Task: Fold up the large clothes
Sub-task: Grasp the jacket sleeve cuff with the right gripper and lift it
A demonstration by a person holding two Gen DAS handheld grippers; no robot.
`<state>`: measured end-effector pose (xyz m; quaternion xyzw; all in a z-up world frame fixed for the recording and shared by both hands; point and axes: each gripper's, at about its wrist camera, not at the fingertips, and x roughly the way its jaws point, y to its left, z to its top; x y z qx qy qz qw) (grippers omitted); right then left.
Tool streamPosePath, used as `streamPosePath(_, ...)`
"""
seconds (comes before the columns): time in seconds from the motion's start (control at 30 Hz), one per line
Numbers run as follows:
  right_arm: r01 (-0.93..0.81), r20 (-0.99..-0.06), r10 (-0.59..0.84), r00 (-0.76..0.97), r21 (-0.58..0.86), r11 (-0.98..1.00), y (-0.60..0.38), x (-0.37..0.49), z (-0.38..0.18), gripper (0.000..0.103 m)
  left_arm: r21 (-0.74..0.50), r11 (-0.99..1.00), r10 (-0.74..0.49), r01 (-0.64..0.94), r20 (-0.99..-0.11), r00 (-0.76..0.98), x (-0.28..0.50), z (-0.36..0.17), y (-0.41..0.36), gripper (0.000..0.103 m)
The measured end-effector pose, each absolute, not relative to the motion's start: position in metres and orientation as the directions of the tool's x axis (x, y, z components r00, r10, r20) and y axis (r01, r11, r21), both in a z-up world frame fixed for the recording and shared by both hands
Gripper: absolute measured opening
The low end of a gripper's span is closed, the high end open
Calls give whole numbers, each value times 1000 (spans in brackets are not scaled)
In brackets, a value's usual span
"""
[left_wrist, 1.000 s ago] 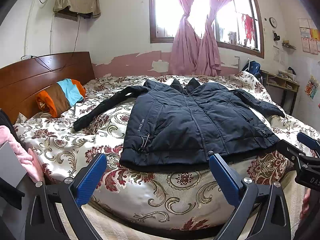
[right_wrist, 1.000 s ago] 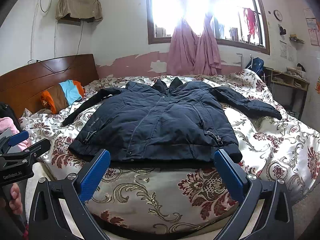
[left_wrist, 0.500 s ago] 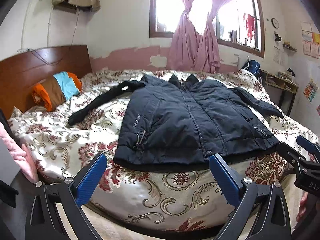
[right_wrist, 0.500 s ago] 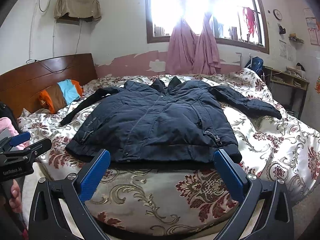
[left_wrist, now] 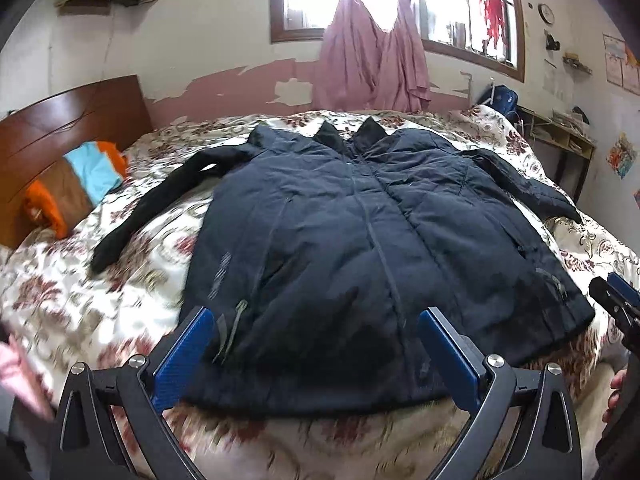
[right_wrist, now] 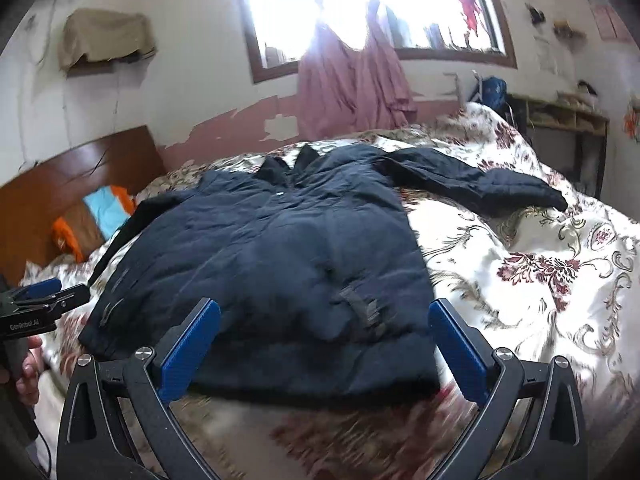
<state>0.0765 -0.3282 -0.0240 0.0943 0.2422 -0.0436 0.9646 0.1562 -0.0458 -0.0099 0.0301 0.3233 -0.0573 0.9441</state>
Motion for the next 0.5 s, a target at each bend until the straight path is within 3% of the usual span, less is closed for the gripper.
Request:
streamPosePath(0.17,223,-542,-71,838,221,949,-390,121,-34,102,-55,977,-193,207,-640,743,211,-6,-70,103)
streamPosePath(0.33,429,-531,-239,813,268,863,-483,162,-39,102,-89,962,-255,259,-638,727,269,-5,-105,103)
streamPosePath(0.5,478,-561,-220,798,366,799,-559,215,-51,102,-102,940,-313,327,-643,699,321,0,-154,103)
